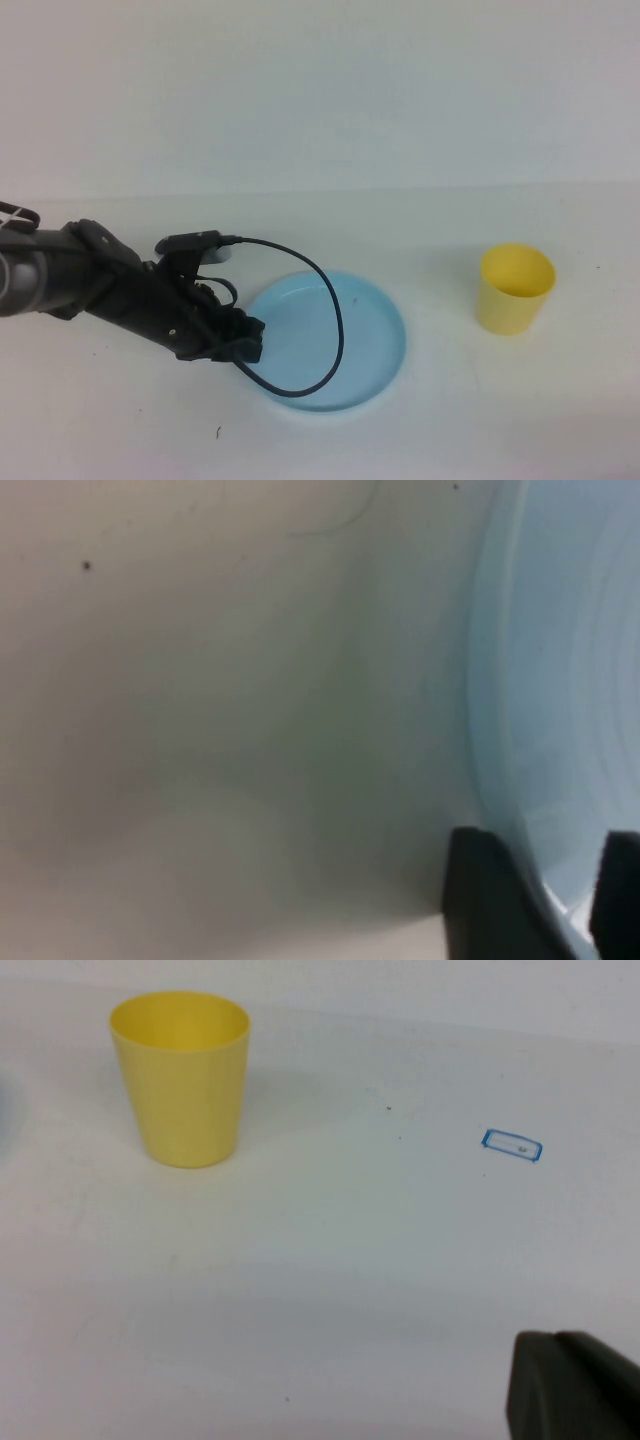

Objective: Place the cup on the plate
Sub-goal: Pick up the plate from the table

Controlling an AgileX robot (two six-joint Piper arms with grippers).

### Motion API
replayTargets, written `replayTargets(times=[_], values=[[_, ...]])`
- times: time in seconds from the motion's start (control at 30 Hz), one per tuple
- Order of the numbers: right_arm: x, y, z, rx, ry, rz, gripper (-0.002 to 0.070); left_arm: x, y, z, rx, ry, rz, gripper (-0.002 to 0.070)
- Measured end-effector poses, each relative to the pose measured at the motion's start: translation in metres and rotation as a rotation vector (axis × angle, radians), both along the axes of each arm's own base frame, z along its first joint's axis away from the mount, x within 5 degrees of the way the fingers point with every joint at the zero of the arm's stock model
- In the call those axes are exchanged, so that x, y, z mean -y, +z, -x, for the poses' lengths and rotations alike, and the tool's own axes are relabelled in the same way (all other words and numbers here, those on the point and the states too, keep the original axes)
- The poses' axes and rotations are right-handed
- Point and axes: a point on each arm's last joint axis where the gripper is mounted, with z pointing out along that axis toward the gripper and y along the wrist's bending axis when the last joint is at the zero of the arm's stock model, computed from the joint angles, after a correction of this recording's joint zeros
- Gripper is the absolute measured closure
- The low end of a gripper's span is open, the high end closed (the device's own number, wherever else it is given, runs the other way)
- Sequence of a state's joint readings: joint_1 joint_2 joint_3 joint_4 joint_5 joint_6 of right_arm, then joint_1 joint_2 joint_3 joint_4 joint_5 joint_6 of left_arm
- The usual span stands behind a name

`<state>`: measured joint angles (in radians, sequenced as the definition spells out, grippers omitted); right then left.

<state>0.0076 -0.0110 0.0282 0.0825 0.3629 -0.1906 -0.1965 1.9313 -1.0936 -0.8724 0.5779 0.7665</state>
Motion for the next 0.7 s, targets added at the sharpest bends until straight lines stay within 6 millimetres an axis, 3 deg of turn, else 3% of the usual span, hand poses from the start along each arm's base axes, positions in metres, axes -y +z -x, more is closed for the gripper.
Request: replayTargets(times=[0.1,0.43,0.7], values=[[0.000,0.000,0.000,0.000,0.000,0.000,0.0675,-0.001,0.000,-0.001,0.008,0.004,-0.005,0.0673],[0.000,0.000,0.000,0.000,0.000,0.000,0.0675,0.007,0.012,-0.006,0.068,0.052,0.107,0.0674],[0.000,0.000,0.000,0.000,0.000,0.000,0.0675,0.032,0.034,-0.016,0.186,0.050,0.145,0.0673]])
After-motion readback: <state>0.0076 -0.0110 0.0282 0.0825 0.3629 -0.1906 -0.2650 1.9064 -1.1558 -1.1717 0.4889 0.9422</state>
